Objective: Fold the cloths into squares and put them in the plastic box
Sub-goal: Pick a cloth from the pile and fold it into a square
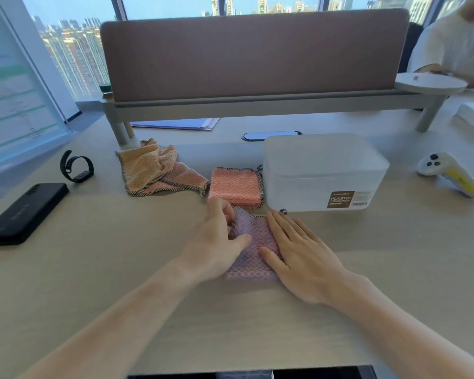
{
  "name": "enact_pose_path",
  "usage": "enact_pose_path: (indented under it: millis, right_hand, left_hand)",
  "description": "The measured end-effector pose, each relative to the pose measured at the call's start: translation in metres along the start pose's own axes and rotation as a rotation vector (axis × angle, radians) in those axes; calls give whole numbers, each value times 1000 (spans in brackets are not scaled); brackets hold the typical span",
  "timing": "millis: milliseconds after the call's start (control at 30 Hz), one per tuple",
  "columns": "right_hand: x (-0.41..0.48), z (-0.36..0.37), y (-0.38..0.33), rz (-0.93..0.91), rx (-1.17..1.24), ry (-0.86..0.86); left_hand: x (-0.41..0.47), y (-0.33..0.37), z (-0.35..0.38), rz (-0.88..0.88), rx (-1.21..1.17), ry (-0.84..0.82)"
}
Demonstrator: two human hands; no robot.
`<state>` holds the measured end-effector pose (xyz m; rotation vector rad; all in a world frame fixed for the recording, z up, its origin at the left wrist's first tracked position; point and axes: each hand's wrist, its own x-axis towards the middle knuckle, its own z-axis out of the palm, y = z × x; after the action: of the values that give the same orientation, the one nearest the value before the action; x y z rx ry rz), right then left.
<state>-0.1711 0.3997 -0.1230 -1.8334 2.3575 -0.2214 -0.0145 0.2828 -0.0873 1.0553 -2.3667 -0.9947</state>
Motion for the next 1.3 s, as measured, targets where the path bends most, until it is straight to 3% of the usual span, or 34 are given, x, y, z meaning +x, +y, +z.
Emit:
enact_pose_path:
  millis: [133,300,367,433,533,600,667,800,867,933,1067,1200,1300]
  right_hand:
    - [0,0,0,-6,-1,8]
    - [0,-1,0,-11,26,31]
    - [-4,-5,-2,-5,155,63]
    - [-10,-11,-11,37,461,134]
    - [-16,-20,-36,211,1106,270]
    - [-15,-23,-56,262,1512,212]
    - [-8,-24,-73,194,1848,125]
    - [25,-35,-82,105,2089,126]
    - [45,-41,-77,106,2094,137]
    - [62,-47,-71,152,1952,210]
    - [93,-59,-65,276,1452,292]
    - [120,-66,-66,224,857,376]
    - [130,-62,-61,213,578,278]
  left_hand:
    - [0,-6,7,74,-112,-106]
    - [2,-2,12,-5,-130,-36]
    - [2,-3,6,0,-160,-21]
    - [2,-3,-7,22,-241,-55]
    - [6,4,-41,26,-385,-97]
    - [11,11,-67,-24,-517,-126]
    - [20,14,-88,-65,-642,-186]
    - [45,11,-107,-112,-778,-260]
    - [59,9,-111,-123,-792,-273]
    - [74,5,-113,-127,-750,-275]
    - [110,-8,-106,-136,-659,-224]
    - [140,-16,-85,-88,-578,-173]
    - [149,-18,-68,-61,-476,-152]
